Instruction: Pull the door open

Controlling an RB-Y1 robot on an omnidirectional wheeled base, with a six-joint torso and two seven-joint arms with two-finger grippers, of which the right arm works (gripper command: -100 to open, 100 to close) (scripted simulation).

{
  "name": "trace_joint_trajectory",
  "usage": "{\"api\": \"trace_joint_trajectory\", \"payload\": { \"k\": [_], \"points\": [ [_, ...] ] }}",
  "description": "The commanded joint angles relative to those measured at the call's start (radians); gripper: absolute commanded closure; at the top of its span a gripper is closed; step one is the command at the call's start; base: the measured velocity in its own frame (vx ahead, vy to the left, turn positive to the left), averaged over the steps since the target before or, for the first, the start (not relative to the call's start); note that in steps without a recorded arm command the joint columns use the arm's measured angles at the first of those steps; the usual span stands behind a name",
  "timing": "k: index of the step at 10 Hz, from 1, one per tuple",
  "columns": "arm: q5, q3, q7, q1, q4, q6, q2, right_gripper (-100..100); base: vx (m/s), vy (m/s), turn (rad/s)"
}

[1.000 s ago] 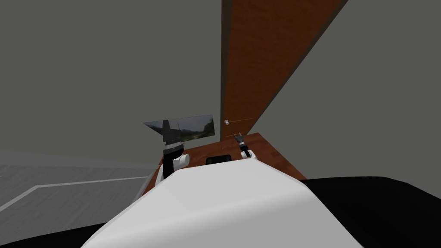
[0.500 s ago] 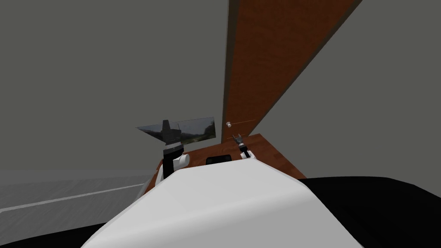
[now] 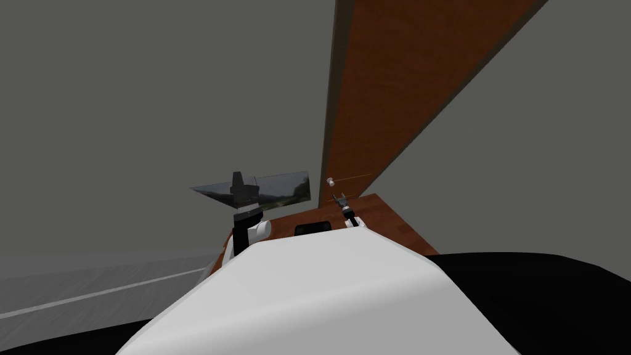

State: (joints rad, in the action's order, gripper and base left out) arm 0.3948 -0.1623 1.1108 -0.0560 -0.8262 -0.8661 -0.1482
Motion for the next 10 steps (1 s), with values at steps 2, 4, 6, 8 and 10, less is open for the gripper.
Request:
{"api": "trace_joint_trajectory", "payload": {
  "k": [2,4,6,8,10],
  "points": [
    [-0.020,-0.023,-0.014,-0.008,0.018,-0.019,-0.030,-100,0.195,0.163,0.141],
    [-0.034,-0.040,-0.020,-0.009,0.040,-0.035,-0.050,-100,0.174,0.073,0.126],
    [-0.055,-0.065,-0.028,-0.012,0.072,-0.058,-0.078,-100,0.192,0.031,0.164],
    [-0.065,-0.077,-0.032,-0.013,0.087,-0.069,-0.092,-100,0.203,0.003,0.068],
    [-0.061,-0.073,-0.034,-0.017,0.073,-0.060,-0.088,100,0.045,-0.004,-0.005]
  ]
}}
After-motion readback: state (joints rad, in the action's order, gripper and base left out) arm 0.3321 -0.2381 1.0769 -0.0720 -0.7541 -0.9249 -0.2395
